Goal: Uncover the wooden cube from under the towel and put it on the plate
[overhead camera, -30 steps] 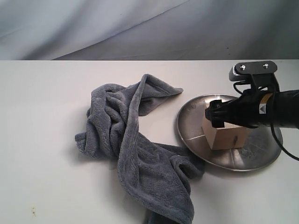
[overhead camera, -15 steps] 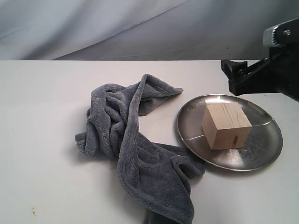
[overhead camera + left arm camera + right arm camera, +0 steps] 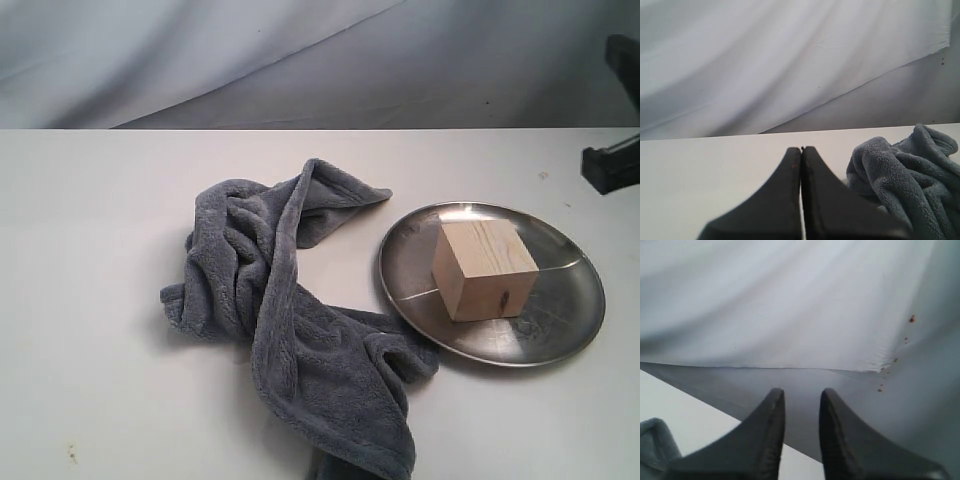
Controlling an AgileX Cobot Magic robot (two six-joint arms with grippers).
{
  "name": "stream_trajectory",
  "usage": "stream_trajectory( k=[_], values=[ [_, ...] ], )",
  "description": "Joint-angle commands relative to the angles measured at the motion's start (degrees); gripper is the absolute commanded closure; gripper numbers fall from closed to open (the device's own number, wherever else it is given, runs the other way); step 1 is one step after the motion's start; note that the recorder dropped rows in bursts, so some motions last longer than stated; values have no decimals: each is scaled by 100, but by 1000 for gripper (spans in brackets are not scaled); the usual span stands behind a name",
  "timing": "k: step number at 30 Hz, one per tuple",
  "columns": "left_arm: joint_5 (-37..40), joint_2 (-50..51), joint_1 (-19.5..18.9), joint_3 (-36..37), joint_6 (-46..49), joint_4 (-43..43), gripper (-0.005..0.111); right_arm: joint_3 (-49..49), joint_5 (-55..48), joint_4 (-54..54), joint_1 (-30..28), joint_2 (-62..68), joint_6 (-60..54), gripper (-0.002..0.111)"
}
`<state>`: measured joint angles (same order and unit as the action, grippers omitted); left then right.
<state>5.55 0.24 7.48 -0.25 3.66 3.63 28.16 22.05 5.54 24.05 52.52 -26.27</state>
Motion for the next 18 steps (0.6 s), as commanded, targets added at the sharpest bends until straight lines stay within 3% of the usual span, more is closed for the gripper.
stream_trajectory(
  k=[1,8,13,18],
  values=[
    [-62,-24,-12,25,-13,14,107,-362,84,230,-295,-552,-236,108],
    [-62,-24,-12,25,-13,14,107,-898,13,570,-1045,-1453,-197,108],
    [-62,-24,-12,25,-13,14,107,-967,-877,507,-1660,-2357,-153,108],
    [-62,-24,-12,25,-13,14,107,-967,-1470,257,-1760,-2939,14,108]
  ],
)
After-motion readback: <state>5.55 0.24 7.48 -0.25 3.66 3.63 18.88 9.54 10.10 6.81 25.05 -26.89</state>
